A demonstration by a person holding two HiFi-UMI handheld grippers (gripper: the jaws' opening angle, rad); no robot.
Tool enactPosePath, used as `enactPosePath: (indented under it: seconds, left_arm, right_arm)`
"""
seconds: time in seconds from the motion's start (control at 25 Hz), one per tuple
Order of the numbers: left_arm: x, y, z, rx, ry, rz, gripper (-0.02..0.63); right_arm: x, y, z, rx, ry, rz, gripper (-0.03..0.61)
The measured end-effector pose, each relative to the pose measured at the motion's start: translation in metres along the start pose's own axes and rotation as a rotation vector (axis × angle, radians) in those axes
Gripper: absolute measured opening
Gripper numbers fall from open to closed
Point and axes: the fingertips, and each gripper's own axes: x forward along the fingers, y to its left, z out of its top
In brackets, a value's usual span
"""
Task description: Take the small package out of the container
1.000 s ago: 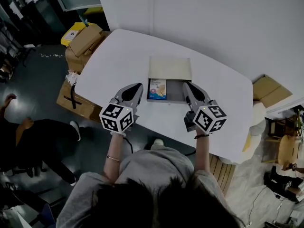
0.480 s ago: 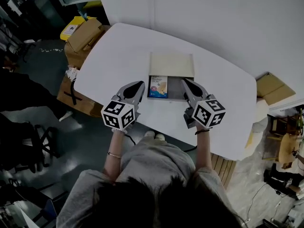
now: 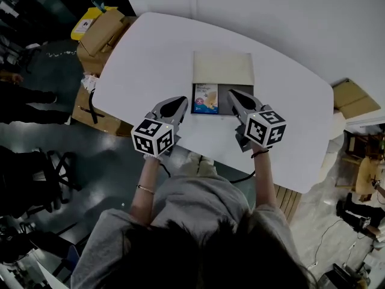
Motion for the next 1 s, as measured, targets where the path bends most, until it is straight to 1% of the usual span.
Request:
enactPosePath:
  seconds: [0.2, 0.44, 0.6, 0.76, 0.88, 1.0]
  left_arm:
    - [0.005, 0.008, -0.016, -0.025, 0.040, -0.008, -0.014]
    - [0.012, 0.018, -0.038, -0.071, 0.080, -0.010, -0.014]
    - [0.016, 0.023, -0.048, -0.096, 0.094, -0.010, -0.014]
    - [0.021, 0.025, -0.050, -0.126, 0.090, -0.002, -0.014]
    - [0.025, 0.027, -0.052, -0.137, 0.093, 0.001, -0.014]
    - [0.027, 0.027, -0.054, -0.152, 0.095, 0.000, -0.014]
  right_arm:
    - [0.016, -0.006, -0.018, 0.012, 0.087, 0.013, 0.012]
    - [0.031, -0.020, -0.043, 0.021, 0.231, -0.004, 0.012]
    - [0.039, -0.029, -0.055, 0.026, 0.313, -0.010, 0.011]
    - [0.044, -0.033, -0.066, 0.022, 0.379, -0.002, 0.012]
    - [0.049, -0.036, -0.075, 0.049, 0.424, 0.013, 0.012]
    - [0.052, -0.039, -0.080, 0.103, 0.460, 0.032, 0.012]
